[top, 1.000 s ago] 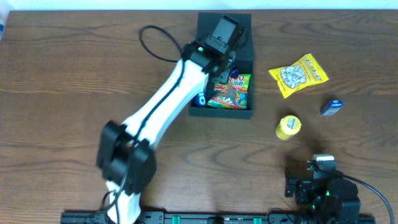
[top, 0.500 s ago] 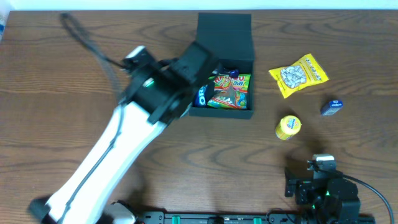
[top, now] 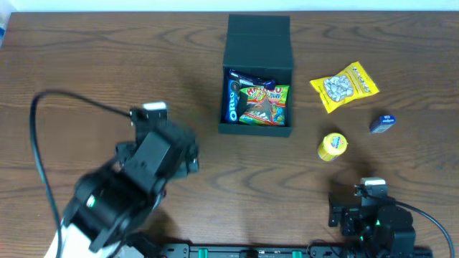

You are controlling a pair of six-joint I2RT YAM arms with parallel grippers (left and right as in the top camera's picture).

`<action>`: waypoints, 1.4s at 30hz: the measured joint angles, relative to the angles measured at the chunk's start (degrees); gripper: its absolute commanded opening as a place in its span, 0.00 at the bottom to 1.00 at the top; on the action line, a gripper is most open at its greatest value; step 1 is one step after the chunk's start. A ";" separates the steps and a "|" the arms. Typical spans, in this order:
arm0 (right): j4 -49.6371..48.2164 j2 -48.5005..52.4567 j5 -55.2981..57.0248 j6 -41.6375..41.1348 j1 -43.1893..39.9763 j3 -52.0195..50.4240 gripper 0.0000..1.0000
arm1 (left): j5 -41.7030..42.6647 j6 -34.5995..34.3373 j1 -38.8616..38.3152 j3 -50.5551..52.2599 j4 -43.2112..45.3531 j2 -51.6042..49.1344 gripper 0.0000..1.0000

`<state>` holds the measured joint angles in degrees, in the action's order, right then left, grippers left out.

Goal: Pack container

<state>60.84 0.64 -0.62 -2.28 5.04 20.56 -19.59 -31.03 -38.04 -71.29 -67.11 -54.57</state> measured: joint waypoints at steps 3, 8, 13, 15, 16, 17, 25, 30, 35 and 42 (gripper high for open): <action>0.00 -0.02 -0.02 0.00 0.00 0.00 0.99 | 0.17 2.43 0.00 6.21 1.11 6.47 0.96; 0.00 -0.02 0.00 0.00 0.00 0.00 0.99 | 6.08 10.58 0.00 14.60 3.15 15.63 0.95; 0.00 -0.02 -0.02 -0.02 0.00 0.00 0.99 | 13.75 20.87 0.33 20.94 6.80 21.35 0.96; 0.00 -0.02 -0.02 -0.02 0.00 0.00 0.99 | 15.08 22.36 1.40 22.38 7.80 22.25 0.96; 0.00 -0.02 0.00 -0.02 0.00 0.00 0.99 | 15.45 22.75 2.21 22.77 8.20 22.34 0.96; 0.00 -0.02 -0.02 -0.02 0.00 0.00 0.99 | 15.91 23.15 3.15 22.99 8.50 22.32 0.95; 0.00 -0.02 -0.02 -0.02 0.00 0.00 0.99 | 16.59 23.87 10.56 23.06 8.52 22.34 0.96; 0.00 -0.02 0.00 0.00 0.00 0.00 0.99 | 16.61 24.00 10.99 23.06 8.13 22.32 0.96; 0.00 -0.02 0.00 -0.02 0.00 0.00 0.99 | 16.63 24.00 10.99 23.06 7.34 22.32 0.96; 0.00 -0.02 -0.02 0.00 0.00 0.00 0.99 | 16.63 24.00 10.99 23.06 7.32 22.32 0.96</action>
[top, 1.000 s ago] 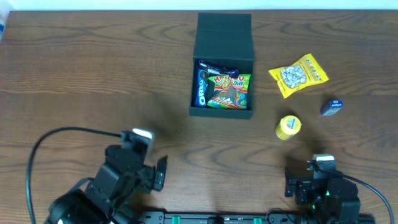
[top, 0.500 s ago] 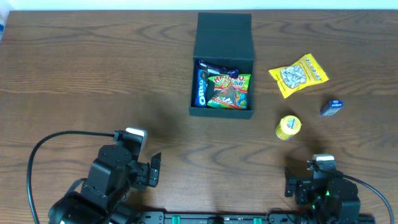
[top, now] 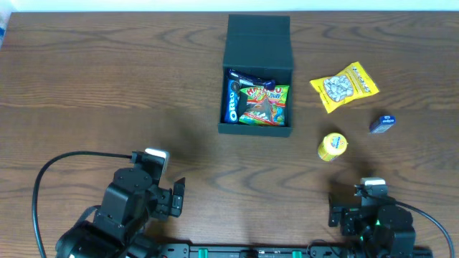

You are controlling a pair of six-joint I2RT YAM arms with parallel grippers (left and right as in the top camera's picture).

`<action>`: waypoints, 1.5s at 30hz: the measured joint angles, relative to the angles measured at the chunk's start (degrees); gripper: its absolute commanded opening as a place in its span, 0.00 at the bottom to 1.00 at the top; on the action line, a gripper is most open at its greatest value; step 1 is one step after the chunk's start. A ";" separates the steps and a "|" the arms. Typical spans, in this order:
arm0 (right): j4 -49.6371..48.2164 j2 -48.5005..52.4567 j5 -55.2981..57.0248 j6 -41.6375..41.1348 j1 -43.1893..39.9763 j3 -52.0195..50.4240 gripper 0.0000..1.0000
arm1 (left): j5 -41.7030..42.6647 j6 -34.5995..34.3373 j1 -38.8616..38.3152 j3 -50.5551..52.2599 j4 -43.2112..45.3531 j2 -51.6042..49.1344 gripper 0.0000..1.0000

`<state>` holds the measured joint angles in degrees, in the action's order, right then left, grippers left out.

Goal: Pack container
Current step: 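Reach the right gripper forward past the Mentos tub toward the Hacks bag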

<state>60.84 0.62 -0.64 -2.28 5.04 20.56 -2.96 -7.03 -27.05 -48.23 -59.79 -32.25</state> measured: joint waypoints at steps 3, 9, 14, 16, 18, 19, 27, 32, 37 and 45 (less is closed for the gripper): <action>0.00 0.00 0.00 0.00 0.00 0.00 0.99 | -0.02 0.00 0.00 0.00 0.00 0.00 0.96; 0.00 0.00 0.00 0.00 0.00 0.00 0.99 | -0.02 0.00 0.00 0.00 0.00 0.00 0.96; 0.00 0.00 0.00 0.00 0.00 0.00 0.99 | 0.00 0.00 0.00 0.00 0.00 0.00 0.95; -0.02 0.00 0.02 0.00 0.00 0.00 0.99 | 0.00 0.00 0.00 0.00 0.00 0.00 0.96; -0.31 0.04 0.04 -0.02 0.00 0.00 0.99 | 0.00 0.00 0.00 0.00 0.00 0.00 0.96; -0.70 0.20 0.07 0.00 0.00 0.00 0.99 | 0.00 0.00 0.00 0.00 -0.02 0.00 0.96; -4.48 12.79 0.13 0.00 0.00 5.14 0.99 | 0.02 0.00 0.00 0.00 -0.07 0.02 0.96; -8.00 23.23 0.17 0.00 0.00 14.62 0.99 | 0.02 0.00 0.00 0.00 -0.11 0.00 0.95; -8.13 31.69 0.17 -0.02 0.00 21.90 0.99 | 0.00 0.00 0.00 0.00 -0.13 0.00 0.96; -3.80 43.01 -1.75 -0.39 0.00 32.89 0.99 | 0.00 0.00 0.00 0.00 -0.15 0.02 0.96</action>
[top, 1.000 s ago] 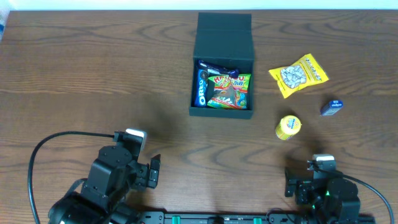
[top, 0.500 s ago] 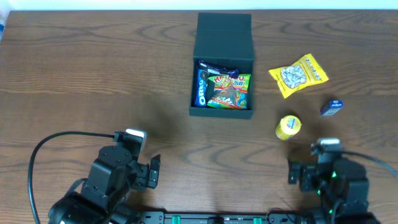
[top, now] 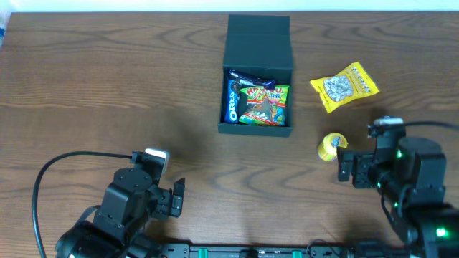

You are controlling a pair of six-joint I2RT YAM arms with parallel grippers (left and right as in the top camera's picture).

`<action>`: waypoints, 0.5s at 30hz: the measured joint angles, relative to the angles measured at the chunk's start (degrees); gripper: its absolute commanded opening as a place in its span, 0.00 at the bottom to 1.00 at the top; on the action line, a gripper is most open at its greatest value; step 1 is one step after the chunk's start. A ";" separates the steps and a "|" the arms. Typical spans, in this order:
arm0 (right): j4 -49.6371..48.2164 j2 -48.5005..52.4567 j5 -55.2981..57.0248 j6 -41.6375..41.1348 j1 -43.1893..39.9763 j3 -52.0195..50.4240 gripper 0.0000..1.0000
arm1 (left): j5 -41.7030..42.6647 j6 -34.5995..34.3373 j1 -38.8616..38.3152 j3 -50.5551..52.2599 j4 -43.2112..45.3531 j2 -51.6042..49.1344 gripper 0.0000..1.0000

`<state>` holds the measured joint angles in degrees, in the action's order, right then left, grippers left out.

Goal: Pack container
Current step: 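Reach the right gripper forward past the Mentos tub toward the Hacks bag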

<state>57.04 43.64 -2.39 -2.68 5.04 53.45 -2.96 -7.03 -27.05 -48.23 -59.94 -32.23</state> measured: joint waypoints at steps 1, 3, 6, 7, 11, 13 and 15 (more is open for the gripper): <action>1.68 1.03 -0.74 -0.33 0.00 1.11 0.99 | 0.00 0.00 0.00 0.00 0.02 -0.02 0.96; 4.35 3.37 -2.27 -1.09 0.00 3.21 0.99 | 0.00 0.00 0.00 0.00 0.02 -0.02 0.95; 5.14 6.29 -3.56 -1.66 0.00 5.03 0.99 | 0.00 0.00 0.00 0.00 0.02 -0.02 0.96; 5.14 7.10 -3.85 -1.75 0.00 5.22 0.99 | 0.00 0.00 0.00 0.00 0.02 -0.02 0.96; 5.99 11.10 -4.61 -2.54 0.00 5.35 0.99 | 0.00 0.00 0.00 0.00 0.02 -0.02 0.96; 6.45 13.53 -4.76 -3.17 0.00 5.35 0.99 | 0.00 0.00 0.00 0.00 0.02 -0.02 0.96; 6.40 16.06 -4.90 -3.50 0.00 5.38 0.99 | 0.00 0.00 0.00 0.00 0.02 -0.02 0.96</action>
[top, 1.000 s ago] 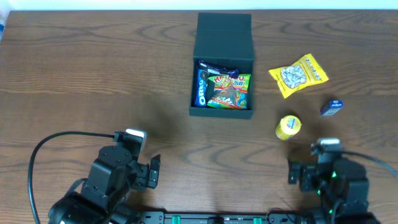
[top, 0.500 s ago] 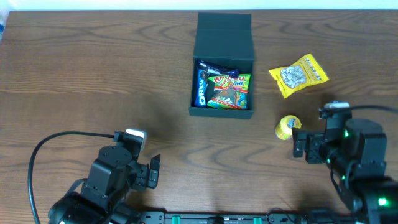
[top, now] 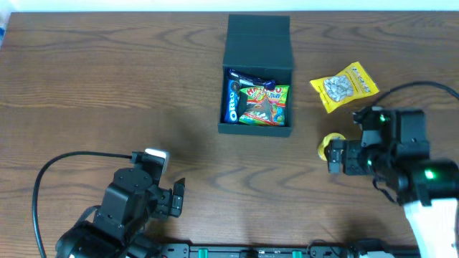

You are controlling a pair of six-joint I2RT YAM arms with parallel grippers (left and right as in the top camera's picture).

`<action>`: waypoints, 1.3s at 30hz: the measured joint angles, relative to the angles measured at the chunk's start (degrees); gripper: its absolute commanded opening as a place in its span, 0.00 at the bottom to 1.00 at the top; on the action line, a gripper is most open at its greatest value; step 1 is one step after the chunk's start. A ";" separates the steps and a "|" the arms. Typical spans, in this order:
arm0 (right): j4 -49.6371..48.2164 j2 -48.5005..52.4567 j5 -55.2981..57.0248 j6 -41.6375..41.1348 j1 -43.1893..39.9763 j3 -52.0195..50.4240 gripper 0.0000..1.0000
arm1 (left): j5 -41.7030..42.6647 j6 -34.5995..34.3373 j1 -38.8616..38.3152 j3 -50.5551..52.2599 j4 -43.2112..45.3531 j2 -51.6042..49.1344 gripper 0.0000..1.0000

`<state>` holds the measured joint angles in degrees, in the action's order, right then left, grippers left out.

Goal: Pack container
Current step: 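Reach the right gripper forward past the Mentos tub toward the Hacks bag, then lower the right gripper and close it on the yellow Hacks bag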

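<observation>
The dark open box (top: 258, 43) stands at the back middle of the table. An Oreo pack (top: 233, 102) and a green snack pack (top: 265, 104) lie inside it. To its right lies a yellow snack bag (top: 344, 86). A small yellow can (top: 326, 145) sits below the bag, partly covered by my right gripper (top: 336, 156), which is right at it. Whether that gripper's fingers are open does not show from above. My left gripper (top: 176, 198) rests near the front edge, far from the box, with its state unclear. The small blue item is hidden under the right arm.
A black cable (top: 64, 165) loops over the table from the left arm at the front left. The right arm's body (top: 405, 161) and its cable cover the table right of the can. Brown wooden table (top: 107, 79) all around.
The right arm has shifted left and slightly back, so its gripper now overlaps the yellow can, which shows less. The left arm has not moved.
At first the left arm was stretched out left of the box and the right arm sat parked at the front right. The left arm then lay back at the front edge. Later the right arm stood beside the can, covering the blue item, and now reaches the can.
</observation>
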<state>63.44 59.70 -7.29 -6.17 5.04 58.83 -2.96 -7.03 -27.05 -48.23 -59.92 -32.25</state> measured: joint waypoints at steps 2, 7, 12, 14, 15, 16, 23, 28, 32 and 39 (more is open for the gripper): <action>-0.24 2.58 -0.04 -0.35 0.00 -0.02 0.99 | 0.00 0.00 0.00 0.00 0.00 0.00 0.95; -2.95 7.93 -0.26 -0.81 0.00 0.00 0.99 | 0.00 0.00 0.00 0.00 0.00 0.00 0.96; -5.44 12.13 -0.42 -3.96 0.00 1.36 0.99 | 0.00 0.00 0.00 0.00 0.00 0.00 0.96; -6.64 13.60 -0.46 -6.01 0.00 2.95 0.99 | 0.00 0.00 0.00 0.00 -0.02 0.00 0.96; -7.30 14.08 -0.46 -6.80 0.00 3.82 0.99 | 0.00 0.00 0.00 0.00 0.00 0.00 0.96; -7.65 14.40 -0.46 -7.28 0.00 4.57 0.99 | 0.00 0.00 0.00 0.00 0.02 0.00 0.95; -7.61 16.35 -0.48 -9.05 0.00 9.31 0.99 | 0.00 0.00 0.00 0.00 0.00 0.00 0.96; -7.17 18.27 -0.52 -10.01 -0.26 11.54 0.99 | 0.00 0.00 0.00 0.00 0.00 0.00 0.96; -7.15 19.71 -0.70 -15.67 -2.01 12.28 0.99 | 0.00 0.00 0.00 0.00 0.00 0.00 0.96; -10.54 23.80 -0.79 -32.74 -8.48 12.76 0.99 | 0.00 0.00 0.00 0.00 0.00 0.00 0.96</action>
<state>52.90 83.50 -8.08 -38.92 -3.44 71.59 -2.96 -7.03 -27.05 -48.23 -59.92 -32.25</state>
